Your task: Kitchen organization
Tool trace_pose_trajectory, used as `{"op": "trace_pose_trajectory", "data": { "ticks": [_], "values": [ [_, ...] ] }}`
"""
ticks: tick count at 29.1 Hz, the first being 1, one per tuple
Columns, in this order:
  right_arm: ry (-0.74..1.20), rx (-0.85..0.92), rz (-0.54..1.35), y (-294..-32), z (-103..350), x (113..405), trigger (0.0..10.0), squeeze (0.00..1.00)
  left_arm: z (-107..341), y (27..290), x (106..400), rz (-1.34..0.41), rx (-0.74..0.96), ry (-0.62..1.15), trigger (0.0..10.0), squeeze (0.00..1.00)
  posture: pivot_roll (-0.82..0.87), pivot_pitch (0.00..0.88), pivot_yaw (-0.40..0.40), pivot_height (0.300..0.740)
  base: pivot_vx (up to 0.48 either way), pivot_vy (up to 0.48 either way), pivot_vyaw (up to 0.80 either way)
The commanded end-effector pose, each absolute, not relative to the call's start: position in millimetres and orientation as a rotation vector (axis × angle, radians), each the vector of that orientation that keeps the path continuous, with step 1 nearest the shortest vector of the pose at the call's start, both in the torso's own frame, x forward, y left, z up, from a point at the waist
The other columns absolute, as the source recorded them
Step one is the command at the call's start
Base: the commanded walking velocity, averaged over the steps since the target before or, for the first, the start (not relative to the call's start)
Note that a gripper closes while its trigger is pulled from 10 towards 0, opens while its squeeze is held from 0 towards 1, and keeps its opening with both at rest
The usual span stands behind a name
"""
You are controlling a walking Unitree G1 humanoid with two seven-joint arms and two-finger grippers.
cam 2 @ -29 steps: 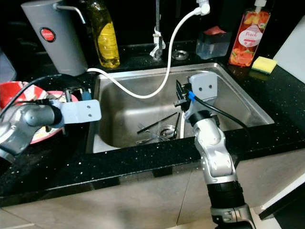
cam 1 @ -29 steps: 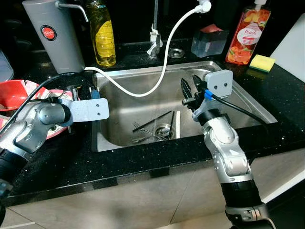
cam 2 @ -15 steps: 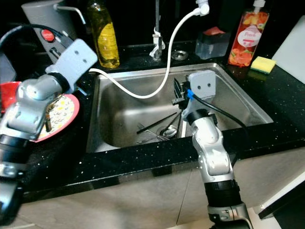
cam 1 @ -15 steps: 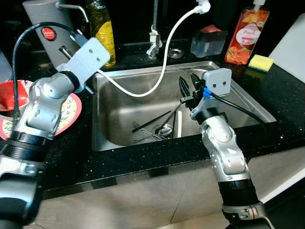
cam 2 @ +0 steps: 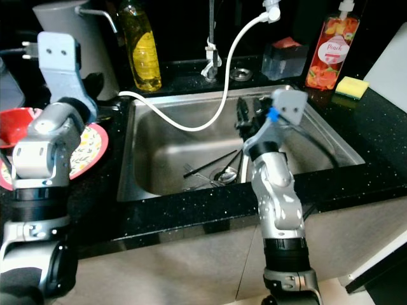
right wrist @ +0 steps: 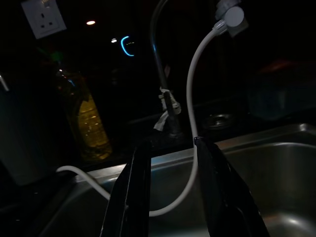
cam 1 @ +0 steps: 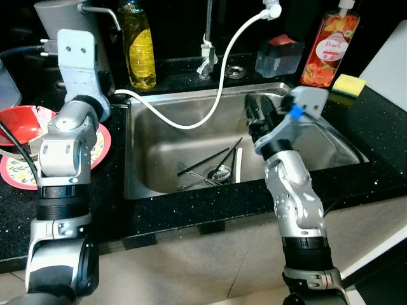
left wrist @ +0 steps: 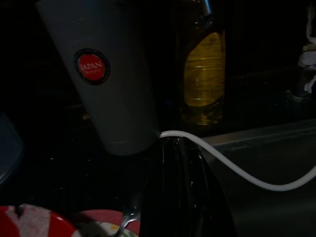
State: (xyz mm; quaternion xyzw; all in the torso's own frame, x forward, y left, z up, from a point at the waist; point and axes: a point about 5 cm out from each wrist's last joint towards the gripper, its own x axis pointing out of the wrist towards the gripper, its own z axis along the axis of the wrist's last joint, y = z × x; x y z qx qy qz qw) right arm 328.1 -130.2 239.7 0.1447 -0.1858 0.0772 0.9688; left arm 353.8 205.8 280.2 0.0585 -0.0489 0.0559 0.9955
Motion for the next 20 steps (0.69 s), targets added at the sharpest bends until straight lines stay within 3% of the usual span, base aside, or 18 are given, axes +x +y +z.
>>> {"op": "trace_pose_trajectory", "data": {
  "ticks": [1, 4, 9, 17, 20],
  "values": [
    [-0.36, 0.307, 0.151, -130.5, 239.2, 328.9, 10.0, 0.0, 277.2, 204.4, 351.7, 0.113, 0.131, -0.091, 10.0, 0.0, 0.07, 0.0, 0.017, 0.74, 0.0, 0.0, 0.0],
    [-0.338, 0.397, 0.104, -137.9, 238.1, 330.0, 10.0, 0.0, 292.3, 181.9, 344.0, -0.003, 0.11, -0.222, 10.0, 0.0, 0.06, 0.0, 0.016, 0.74, 0.0, 0.0, 0.0],
    [-0.33, 0.389, 0.115, -137.2, 235.2, 328.4, 10.0, 0.0, 302.6, 170.4, 338.4, -0.016, 0.155, -0.321, 10.0, 0.0, 0.05, 0.0, 0.031, 0.74, 0.0, 0.0, 0.0],
    [-0.344, 0.352, 0.125, -134.7, 239.1, 326.7, 10.0, 0.0, 297.5, 163.8, 340.1, -0.035, 0.191, -0.303, 10.0, 0.0, 0.05, 0.0, 0.028, 0.74, 0.0, 0.0, 0.0],
    [-0.336, 0.263, 0.182, -126.4, 233.2, 319.9, 10.0, 0.0, 286.6, 167.3, 336.6, -0.038, 0.202, -0.269, 10.0, 0.0, 0.05, 0.0, 0.025, 0.74, 0.0, 0.0, 0.0]
  ]
}}
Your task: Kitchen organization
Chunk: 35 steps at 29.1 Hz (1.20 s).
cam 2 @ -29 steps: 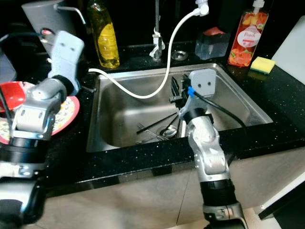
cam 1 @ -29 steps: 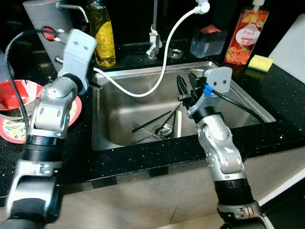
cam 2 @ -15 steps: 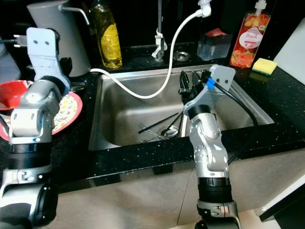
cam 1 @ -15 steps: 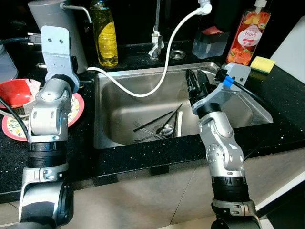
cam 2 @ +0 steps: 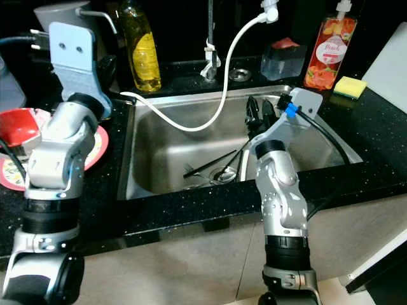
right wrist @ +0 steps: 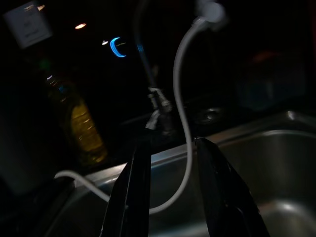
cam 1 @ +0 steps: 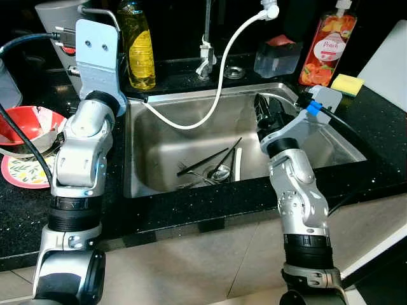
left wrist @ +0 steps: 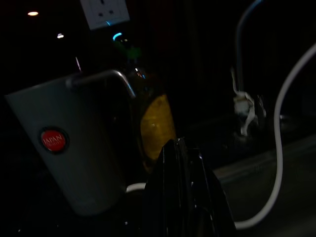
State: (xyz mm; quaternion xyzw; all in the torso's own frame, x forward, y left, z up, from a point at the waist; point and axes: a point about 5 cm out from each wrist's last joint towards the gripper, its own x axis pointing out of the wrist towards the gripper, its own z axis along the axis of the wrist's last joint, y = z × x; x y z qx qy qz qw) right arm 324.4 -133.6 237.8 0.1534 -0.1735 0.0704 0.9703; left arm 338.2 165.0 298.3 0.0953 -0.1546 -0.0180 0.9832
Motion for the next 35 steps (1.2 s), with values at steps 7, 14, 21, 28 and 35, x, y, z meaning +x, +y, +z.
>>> {"op": "trace_pose_trajectory", "data": {
  "ticks": [7, 14, 21, 28, 35],
  "values": [
    [-0.326, 0.248, 0.19, -123.3, 233.2, 321.8, 10.0, 0.0, 282.0, 173.0, 334.6, -0.007, 0.087, -0.288, 10.0, 0.0, 0.04, 0.0, -0.007, 0.74, 0.0, 0.0, 0.0],
    [-0.303, 0.209, 0.223, -122.3, 232.5, 323.3, 10.0, 0.0, 277.8, 177.9, 330.4, 0.027, 0.045, -0.299, 10.0, 0.0, 0.05, 0.0, -0.054, 0.74, 0.0, 0.0, 0.0],
    [-0.302, 0.216, 0.225, -120.1, 233.5, 327.5, 10.0, 0.0, 275.6, 178.7, 325.5, 0.024, 0.036, -0.29, 10.0, 0.0, 0.07, 0.0, -0.05, 0.74, 0.0, 0.0, 0.0],
    [-0.31, 0.223, 0.218, -118.6, 233.3, 327.8, 10.0, 0.0, 280.7, 177.3, 331.8, 0.019, 0.04, -0.312, 10.0, 0.0, 0.06, 0.0, -0.036, 0.74, 0.0, 0.0, 0.0],
    [-0.314, 0.221, 0.18, -127.2, 232.5, 327.6, 10.0, 0.0, 279.5, 174.0, 334.0, -0.002, 0.045, -0.306, 10.0, 0.0, 0.05, 0.0, -0.008, 0.74, 0.0, 0.0, 0.0]
  ]
}}
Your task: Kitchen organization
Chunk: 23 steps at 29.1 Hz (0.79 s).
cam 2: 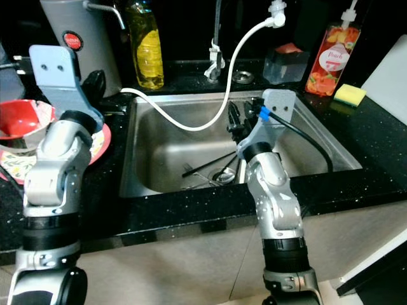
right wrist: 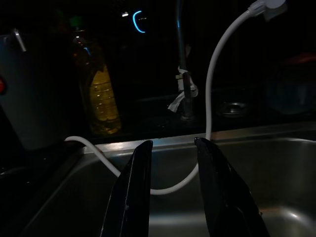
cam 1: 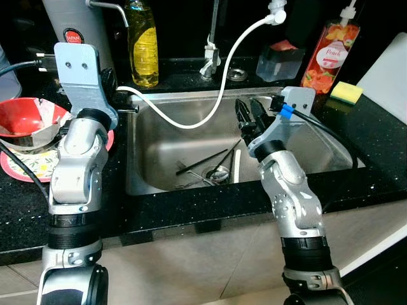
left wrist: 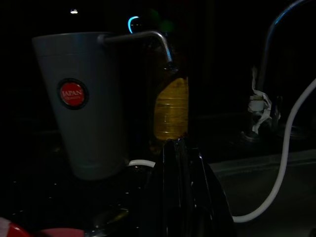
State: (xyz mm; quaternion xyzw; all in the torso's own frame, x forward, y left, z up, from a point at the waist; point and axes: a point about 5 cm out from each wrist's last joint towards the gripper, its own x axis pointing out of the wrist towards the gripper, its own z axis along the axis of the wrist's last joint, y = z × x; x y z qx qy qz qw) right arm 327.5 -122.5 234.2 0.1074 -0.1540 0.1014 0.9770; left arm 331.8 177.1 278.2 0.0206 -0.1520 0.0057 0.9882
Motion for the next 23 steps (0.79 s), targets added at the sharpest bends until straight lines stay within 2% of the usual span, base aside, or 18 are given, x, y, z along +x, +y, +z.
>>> {"op": "trace_pose_trajectory", "data": {
  "ticks": [1, 7, 12, 17, 23],
  "values": [
    [-0.312, 0.218, 0.165, -131.0, 231.3, 326.6, 10.0, 0.0, 278.5, 172.8, 334.1, -0.004, 0.048, -0.291, 10.0, 0.0, 0.04, 0.0, 0.004, 0.74, 0.0, 0.0, 0.0],
    [-0.305, 0.217, 0.142, -136.0, 228.1, 325.9, 10.0, 0.0, 271.6, 172.0, 335.6, -0.017, 0.078, -0.225, 10.0, 0.0, 0.04, 0.0, 0.005, 0.74, 0.0, 0.0, 0.0],
    [-0.306, 0.218, 0.17, -128.6, 229.0, 326.4, 10.0, 0.0, 272.9, 173.9, 334.8, -0.017, 0.086, -0.234, 10.0, 0.0, 0.06, 0.0, -0.003, 0.74, 0.0, 0.0, 0.0],
    [-0.287, 0.2, 0.166, -126.9, 224.8, 327.6, 10.0, 0.0, 256.2, 177.4, 333.0, -0.002, 0.169, -0.142, 10.0, 0.0, 0.08, 0.0, -0.018, 0.74, 0.0, 0.0, 0.0],
    [-0.276, 0.181, 0.183, -122.8, 221.6, 326.6, 10.0, 0.0, 253.1, 182.1, 328.4, 0.018, 0.174, -0.134, 10.0, 0.0, 0.09, 0.0, -0.014, 0.74, 0.0, 0.0, 0.0]
  ]
}}
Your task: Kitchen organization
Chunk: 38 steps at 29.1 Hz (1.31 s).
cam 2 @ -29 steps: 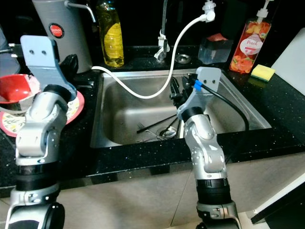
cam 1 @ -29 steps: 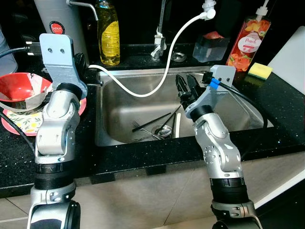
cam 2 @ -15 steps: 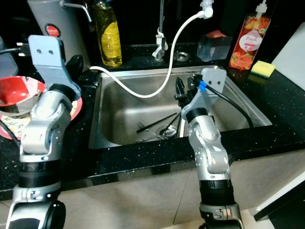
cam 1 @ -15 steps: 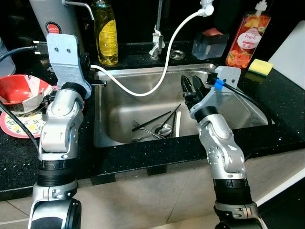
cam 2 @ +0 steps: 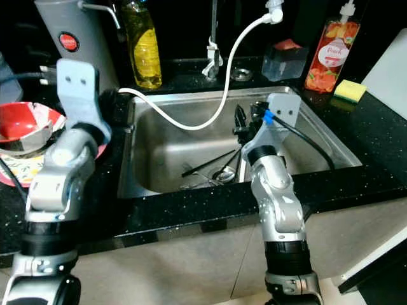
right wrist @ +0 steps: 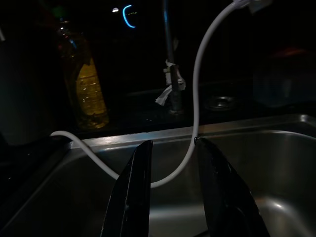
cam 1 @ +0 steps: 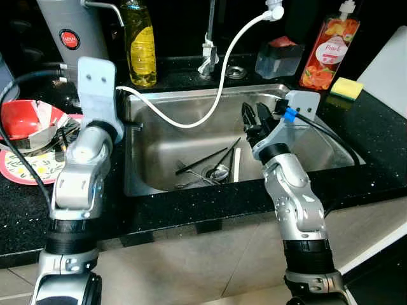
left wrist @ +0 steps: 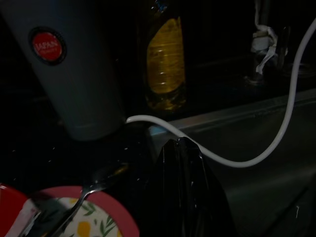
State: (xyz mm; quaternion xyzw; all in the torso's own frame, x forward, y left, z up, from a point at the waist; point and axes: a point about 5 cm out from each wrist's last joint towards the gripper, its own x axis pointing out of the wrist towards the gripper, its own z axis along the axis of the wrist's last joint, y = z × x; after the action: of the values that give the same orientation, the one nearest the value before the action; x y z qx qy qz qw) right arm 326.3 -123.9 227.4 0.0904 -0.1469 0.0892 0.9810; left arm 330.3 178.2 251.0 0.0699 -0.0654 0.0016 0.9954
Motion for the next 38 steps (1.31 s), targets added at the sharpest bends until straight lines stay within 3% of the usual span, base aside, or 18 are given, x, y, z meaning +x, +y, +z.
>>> {"op": "trace_pose_trajectory", "data": {
  "ticks": [1, 11, 16, 18, 27, 28, 29, 33, 34, 35, 36, 38],
  "values": [
    [-0.278, 0.181, 0.182, -122.7, 222.0, 326.9, 10.0, 0.0, 252.6, 181.8, 328.0, 0.016, 0.179, -0.133, 10.0, 0.0, 0.09, 0.0, -0.014, 0.74, 0.0, 0.0, 0.0],
    [-0.289, 0.176, 0.177, -123.9, 224.7, 329.1, 10.0, 0.0, 233.8, 194.4, 330.1, 0.138, 0.264, 0.124, 10.0, 0.0, 0.08, 0.0, -0.007, 0.74, 0.0, 0.0, 0.0],
    [-0.289, 0.181, 0.137, -131.9, 224.0, 329.5, 10.0, 0.0, 235.4, 211.3, 327.8, 0.266, 0.266, 0.138, 10.0, 0.0, 0.09, 0.0, -0.01, 0.74, 0.0, 0.0, 0.0],
    [-0.279, 0.175, 0.14, -132.6, 220.4, 327.6, 10.0, 0.0, 233.3, 227.6, 323.5, 0.41, 0.129, 0.174, 10.0, 0.0, 0.09, 0.0, -0.009, 0.74, 0.0, 0.0, 0.0],
    [-0.283, 0.179, 0.139, -131.2, 221.9, 330.2, 10.0, 0.0, 229.6, 228.0, 327.2, 0.45, -0.06, 0.231, 10.0, 0.0, 0.08, 0.0, -0.016, 0.74, 0.0, 0.0, 0.0],
    [-0.283, 0.179, 0.146, -129.1, 222.6, 330.2, 10.0, 0.0, 230.7, 227.5, 328.3, 0.455, -0.096, 0.233, 10.0, 0.12, 0.08, 0.0, -0.017, 0.74, 0.0, 0.0, 0.0],
    [-0.282, 0.178, 0.15, -128.5, 222.4, 329.8, 10.0, 0.0, 229.0, 226.6, 328.6, 0.451, -0.124, 0.247, 10.0, 0.33, 0.08, 0.0, -0.017, 0.74, 0.0, 0.0, 0.0],
    [-0.281, 0.176, 0.151, -129.0, 221.8, 329.0, 10.0, 0.0, 222.2, 222.9, 328.8, 0.441, -0.177, 0.295, 10.0, 0.31, 0.07, 0.0, -0.013, 0.74, 0.0, 0.0, 0.0],
    [-0.281, 0.176, 0.147, -130.2, 221.7, 329.0, 10.0, 0.0, 220.1, 222.3, 328.7, 0.45, -0.179, 0.306, 10.0, 0.24, 0.07, 0.0, -0.013, 0.74, 0.0, 0.0, 0.0],
    [-0.281, 0.176, 0.147, -130.2, 221.7, 329.0, 10.0, 0.0, 220.1, 222.3, 328.7, 0.45, -0.179, 0.306, 10.0, 0.24, 0.07, 0.0, -0.013, 0.74, 0.0, 0.0, 0.0],
    [-0.281, 0.178, 0.142, -131.0, 221.7, 329.0, 10.0, 0.0, 217.6, 223.7, 327.9, 0.48, -0.191, 0.321, 10.0, 0.0, 0.07, 0.0, -0.013, 0.74, 0.0, 0.0, 0.0],
    [-0.281, 0.18, 0.137, -131.7, 221.7, 329.1, 10.0, 0.0, 215.3, 225.7, 326.8, 0.517, -0.205, 0.338, 10.0, 0.0, 0.07, 0.0, -0.013, 0.74, 0.0, 0.0, 0.0]
  ]
}}
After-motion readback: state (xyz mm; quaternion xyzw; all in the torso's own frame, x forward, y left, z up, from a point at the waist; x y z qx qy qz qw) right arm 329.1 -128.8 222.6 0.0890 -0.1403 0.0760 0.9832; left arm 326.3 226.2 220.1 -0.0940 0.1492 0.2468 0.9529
